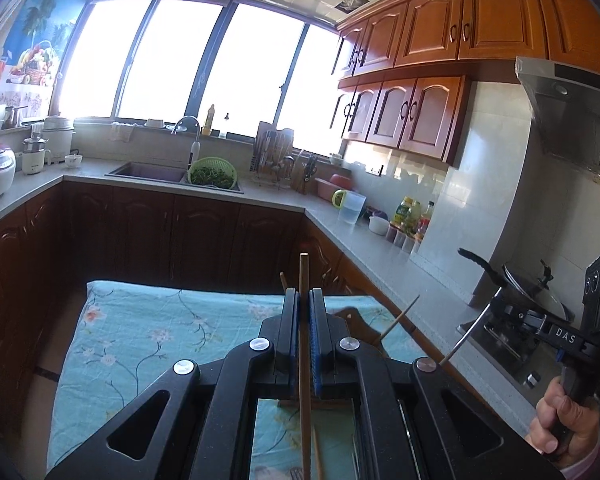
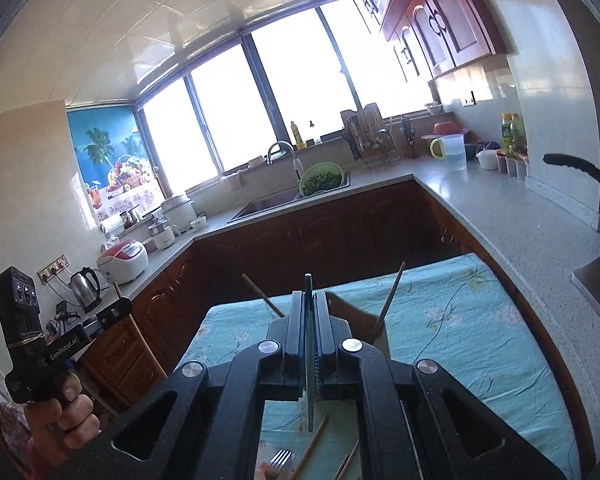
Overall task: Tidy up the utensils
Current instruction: 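Carry both held chopsticks upright into the wooden holder and open both grippers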
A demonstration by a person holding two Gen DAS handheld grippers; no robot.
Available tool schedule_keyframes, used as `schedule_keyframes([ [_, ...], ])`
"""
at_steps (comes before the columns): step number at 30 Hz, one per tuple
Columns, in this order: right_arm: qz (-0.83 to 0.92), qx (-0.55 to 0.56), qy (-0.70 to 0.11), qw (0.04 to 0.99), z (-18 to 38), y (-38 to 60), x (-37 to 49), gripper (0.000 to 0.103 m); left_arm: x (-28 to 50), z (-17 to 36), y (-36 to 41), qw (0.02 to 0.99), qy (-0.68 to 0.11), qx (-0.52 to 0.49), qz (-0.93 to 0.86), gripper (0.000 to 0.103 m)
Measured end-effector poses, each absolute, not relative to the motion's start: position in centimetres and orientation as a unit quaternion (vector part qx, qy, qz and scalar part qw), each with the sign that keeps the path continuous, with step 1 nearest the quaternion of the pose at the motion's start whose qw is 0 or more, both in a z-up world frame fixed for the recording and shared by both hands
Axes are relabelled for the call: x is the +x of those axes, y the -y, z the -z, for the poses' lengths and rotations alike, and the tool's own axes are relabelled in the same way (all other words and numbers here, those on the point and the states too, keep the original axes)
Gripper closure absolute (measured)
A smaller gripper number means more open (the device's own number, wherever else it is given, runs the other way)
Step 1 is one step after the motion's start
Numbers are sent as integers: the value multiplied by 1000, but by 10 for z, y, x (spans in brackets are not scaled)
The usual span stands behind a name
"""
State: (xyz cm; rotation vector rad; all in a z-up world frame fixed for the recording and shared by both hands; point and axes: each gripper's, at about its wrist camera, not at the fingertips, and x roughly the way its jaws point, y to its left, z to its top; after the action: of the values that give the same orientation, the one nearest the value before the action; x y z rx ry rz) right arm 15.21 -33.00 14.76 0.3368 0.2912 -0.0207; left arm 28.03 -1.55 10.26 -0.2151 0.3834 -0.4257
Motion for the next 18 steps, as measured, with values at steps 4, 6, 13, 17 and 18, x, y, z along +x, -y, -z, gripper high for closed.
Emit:
schedule_keyframes([
  [4,30,162,-122,979,-168,346,165,99,311,-109,29,957,-167,-123,203,100],
  [6,37,163,-115,979,-174,355,174,99,328,-109,36,959,-155,-134,197,100],
  [13,46,172,-125,976,-157,373,207,99,385,-83,69,965,-127,-155,170,100],
  [17,50,176,-143,973,-129,375,223,99,403,-43,93,966,-135,-151,159,100],
  [18,51,178,-149,971,-121,375,226,99,408,-33,99,967,-142,-148,154,100],
])
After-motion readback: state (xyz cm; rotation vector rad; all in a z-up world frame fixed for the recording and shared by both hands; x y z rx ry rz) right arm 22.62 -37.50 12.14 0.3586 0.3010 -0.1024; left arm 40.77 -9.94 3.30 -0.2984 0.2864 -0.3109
